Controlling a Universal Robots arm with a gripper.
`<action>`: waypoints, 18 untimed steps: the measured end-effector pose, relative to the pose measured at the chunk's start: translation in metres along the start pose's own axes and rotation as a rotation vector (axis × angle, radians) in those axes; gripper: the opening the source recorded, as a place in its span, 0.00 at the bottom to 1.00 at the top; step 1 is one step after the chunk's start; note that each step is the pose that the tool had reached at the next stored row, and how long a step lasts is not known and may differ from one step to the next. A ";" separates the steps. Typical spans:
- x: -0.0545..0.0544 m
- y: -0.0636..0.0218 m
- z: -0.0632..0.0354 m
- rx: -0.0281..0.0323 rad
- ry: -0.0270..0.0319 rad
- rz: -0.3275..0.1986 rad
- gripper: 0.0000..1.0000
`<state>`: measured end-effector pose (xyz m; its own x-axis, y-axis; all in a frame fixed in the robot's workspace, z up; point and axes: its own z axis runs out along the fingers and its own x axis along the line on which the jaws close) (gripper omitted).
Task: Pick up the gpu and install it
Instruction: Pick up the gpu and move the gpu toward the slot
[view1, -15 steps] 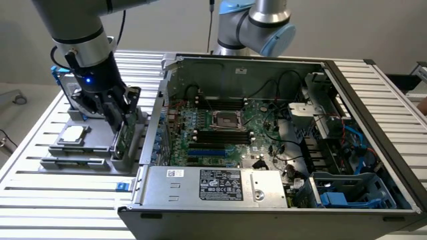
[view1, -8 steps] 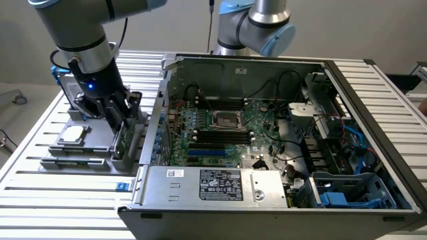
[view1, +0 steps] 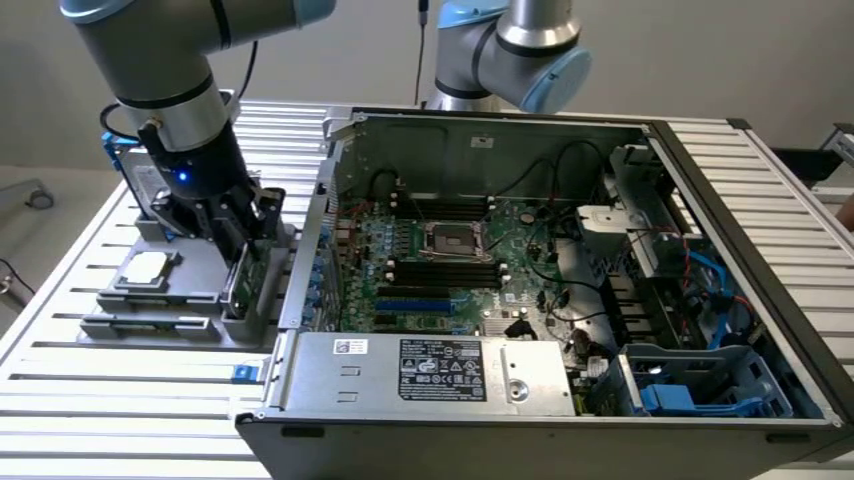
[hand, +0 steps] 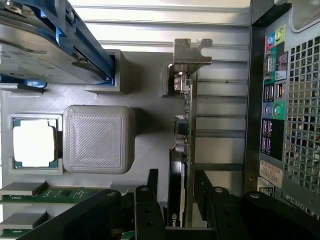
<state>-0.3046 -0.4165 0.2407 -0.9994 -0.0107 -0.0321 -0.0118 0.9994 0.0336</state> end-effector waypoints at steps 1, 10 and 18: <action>0.000 0.0003 0.0003 0.0005 -0.0010 0.000 0.42; 0.001 0.0023 0.0026 0.0044 -0.0052 0.006 0.42; 0.001 0.0027 0.0027 0.0059 -0.0066 0.012 0.33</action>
<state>-0.3054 -0.4137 0.2381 -0.9993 0.0013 -0.0384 0.0003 0.9996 0.0281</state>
